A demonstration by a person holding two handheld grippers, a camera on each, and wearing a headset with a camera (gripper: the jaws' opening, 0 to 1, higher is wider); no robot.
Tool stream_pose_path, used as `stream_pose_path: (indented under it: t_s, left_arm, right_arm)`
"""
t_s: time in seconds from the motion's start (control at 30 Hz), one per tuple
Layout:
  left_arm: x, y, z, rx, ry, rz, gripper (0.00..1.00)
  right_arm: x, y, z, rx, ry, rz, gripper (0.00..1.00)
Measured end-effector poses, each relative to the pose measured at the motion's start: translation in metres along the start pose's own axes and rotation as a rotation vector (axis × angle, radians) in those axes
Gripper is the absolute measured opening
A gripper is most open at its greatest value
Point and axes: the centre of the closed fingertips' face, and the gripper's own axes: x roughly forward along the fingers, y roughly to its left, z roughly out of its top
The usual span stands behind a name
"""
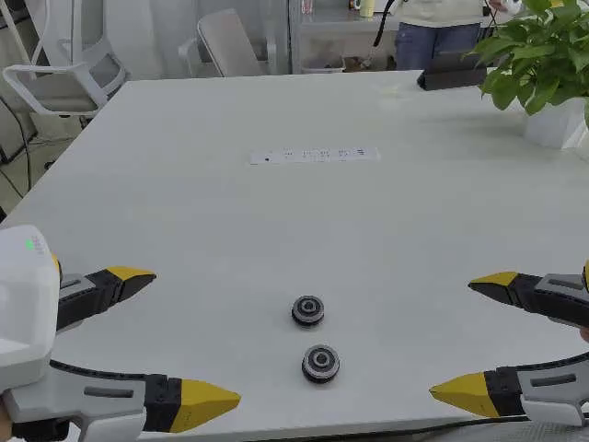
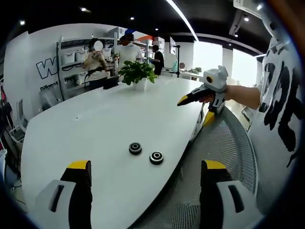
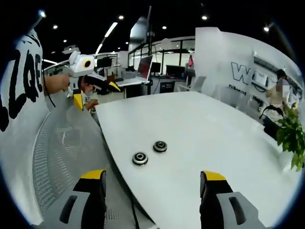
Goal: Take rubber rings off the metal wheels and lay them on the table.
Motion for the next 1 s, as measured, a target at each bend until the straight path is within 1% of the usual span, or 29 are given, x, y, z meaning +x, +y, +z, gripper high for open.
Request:
stream_pose_path:
  t_s: [0.37, 1.0]
  left_arm:
    - [-0.0001, -0.0001, -0.0001, 0.001, 0.001, -0.003, 0.93]
    - [-0.0009, -0.0005, 0.0009, 0.003, 0.001, -0.001, 0.93]
  right_arm:
    - [0.0005, 0.0006, -0.0001, -0.006, 0.007, 0.009, 0.79]
    - [-0.0008, 0.0007, -0.0009, -0.005, 0.007, 0.009, 0.78]
